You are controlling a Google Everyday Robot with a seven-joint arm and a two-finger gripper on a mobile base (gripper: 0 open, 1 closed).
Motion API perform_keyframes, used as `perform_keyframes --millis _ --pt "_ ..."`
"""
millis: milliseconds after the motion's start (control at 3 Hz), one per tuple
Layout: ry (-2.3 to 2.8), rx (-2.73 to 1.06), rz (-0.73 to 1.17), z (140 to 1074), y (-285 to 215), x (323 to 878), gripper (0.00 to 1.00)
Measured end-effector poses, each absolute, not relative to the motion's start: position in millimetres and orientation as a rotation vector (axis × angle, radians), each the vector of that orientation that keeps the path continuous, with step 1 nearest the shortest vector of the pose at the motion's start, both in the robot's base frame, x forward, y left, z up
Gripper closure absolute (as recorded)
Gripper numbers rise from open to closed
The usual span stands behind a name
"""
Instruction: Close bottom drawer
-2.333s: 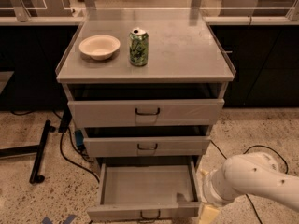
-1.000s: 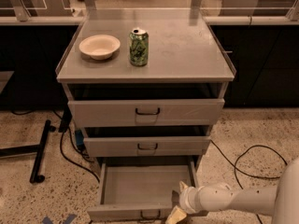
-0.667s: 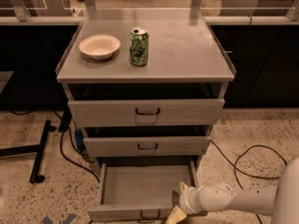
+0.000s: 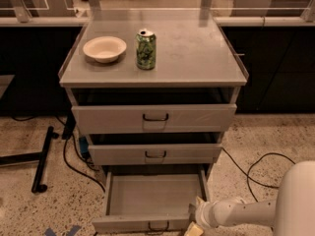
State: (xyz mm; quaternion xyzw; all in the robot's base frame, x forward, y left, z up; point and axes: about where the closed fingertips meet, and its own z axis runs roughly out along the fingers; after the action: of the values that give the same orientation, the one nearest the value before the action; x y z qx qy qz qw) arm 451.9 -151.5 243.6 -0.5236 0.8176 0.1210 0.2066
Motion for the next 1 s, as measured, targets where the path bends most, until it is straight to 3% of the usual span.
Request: perform_keyframes --millis 667,1000 --pt "2.299 -1.435 0.383 192 -196 397 0.42" --pt "2.299 -1.435 0.383 198 -196 397 0.66"
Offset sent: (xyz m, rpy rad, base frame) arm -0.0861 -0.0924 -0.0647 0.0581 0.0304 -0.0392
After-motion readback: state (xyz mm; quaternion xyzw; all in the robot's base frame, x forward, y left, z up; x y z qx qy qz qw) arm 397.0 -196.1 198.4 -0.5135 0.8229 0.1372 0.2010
